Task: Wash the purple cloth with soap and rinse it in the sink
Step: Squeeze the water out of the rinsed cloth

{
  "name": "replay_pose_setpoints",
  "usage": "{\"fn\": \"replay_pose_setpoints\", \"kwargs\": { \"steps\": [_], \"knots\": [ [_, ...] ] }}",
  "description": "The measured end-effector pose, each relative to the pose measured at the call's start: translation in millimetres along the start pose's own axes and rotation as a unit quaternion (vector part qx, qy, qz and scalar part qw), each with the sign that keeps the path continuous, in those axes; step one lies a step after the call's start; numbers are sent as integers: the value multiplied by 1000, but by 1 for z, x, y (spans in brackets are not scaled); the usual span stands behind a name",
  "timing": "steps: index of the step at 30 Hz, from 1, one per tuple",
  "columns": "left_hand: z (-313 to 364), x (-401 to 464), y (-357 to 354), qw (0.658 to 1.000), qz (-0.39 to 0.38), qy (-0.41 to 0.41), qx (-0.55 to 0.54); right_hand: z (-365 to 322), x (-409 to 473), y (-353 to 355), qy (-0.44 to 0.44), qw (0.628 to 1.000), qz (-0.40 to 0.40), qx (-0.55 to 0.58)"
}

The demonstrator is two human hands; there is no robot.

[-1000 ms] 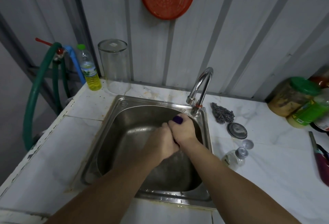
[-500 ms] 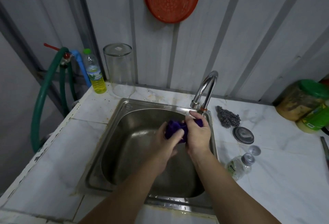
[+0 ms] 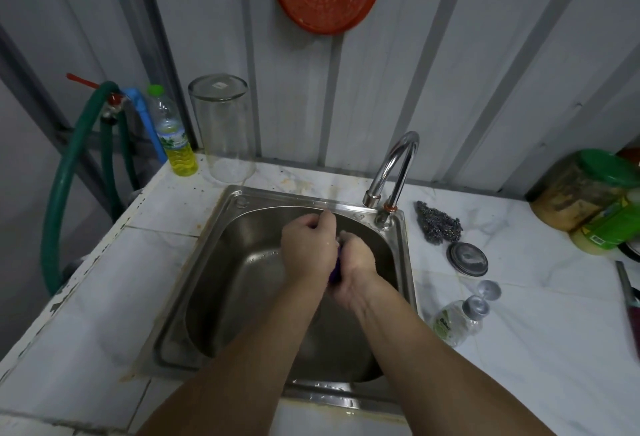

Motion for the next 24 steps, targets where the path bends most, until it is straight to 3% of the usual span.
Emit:
{"fn": "replay_pose_setpoints", "kwargs": {
  "steps": [7, 11, 13, 15, 18, 22, 24],
  "knots": [
    [-14, 2, 0, 986, -104, -104, 76, 0, 3, 6, -106, 992, -40, -62],
    [-15, 1, 4, 980, -140, -97, 99, 4, 12, 10, -104, 992, -56, -40],
    [-13, 2, 11, 984, -153, -49, 80, 1, 12, 12, -74, 994, -73, -31],
    [-19, 8, 17, 985, -167, 34, -6, 0, 15, 16, -29, 997, -70, 10],
    [-30, 17, 22, 951, -209, 189, -129, -2, 25, 22, 83, 995, -57, 29],
    [-35, 22, 32, 889, -342, 279, -124, -7, 27, 25, 163, 981, -100, 19],
    [-34, 23, 35, 874, -384, 286, -84, -9, 27, 25, 183, 977, -109, -12]
  ]
}}
Point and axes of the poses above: each hand's wrist, its own x-axis towards the middle knuckle, its own y-axis out of the back of the hand, z = x × y, the point moved 1 cm from there along x, towards the middle knuckle, and after that the axes turned 2 degrees about x, right-handed, at the moved point
